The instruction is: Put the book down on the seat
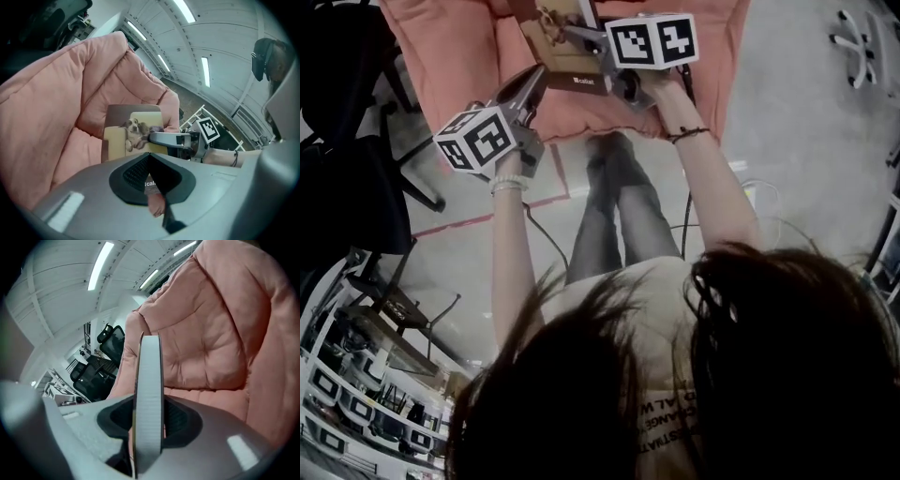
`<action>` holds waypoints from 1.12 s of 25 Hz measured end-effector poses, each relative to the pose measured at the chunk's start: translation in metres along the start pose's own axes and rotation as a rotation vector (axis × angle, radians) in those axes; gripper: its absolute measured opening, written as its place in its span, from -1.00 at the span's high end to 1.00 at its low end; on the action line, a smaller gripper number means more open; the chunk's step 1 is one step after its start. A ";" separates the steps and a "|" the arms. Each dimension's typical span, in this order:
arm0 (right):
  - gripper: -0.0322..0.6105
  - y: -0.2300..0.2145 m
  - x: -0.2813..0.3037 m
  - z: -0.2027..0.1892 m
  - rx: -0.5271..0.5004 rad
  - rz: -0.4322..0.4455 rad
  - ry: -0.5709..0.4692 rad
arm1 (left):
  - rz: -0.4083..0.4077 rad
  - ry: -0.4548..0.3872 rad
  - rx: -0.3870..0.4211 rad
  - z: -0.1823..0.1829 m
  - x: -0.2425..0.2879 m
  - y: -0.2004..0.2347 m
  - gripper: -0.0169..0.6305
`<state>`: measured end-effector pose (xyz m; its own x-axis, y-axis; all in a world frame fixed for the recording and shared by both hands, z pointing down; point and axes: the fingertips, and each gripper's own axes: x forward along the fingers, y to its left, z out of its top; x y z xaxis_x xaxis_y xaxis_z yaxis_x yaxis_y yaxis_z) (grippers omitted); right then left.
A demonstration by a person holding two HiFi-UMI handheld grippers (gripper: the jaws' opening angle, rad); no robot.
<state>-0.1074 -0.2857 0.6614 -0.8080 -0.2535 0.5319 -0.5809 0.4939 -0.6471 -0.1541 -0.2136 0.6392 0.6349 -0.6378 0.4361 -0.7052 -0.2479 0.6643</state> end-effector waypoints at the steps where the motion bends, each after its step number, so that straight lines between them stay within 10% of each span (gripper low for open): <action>1: 0.44 -0.003 0.003 -0.003 0.002 0.000 0.009 | -0.001 0.010 -0.004 -0.004 0.002 0.002 0.99; 28: 0.44 -0.047 0.046 -0.059 0.063 -0.058 0.147 | 0.018 0.099 -0.087 -0.062 0.018 0.034 0.99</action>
<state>-0.1116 -0.2715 0.7481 -0.7522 -0.1534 0.6408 -0.6352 0.4274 -0.6433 -0.1473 -0.1886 0.7070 0.6537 -0.5650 0.5034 -0.6893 -0.1699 0.7043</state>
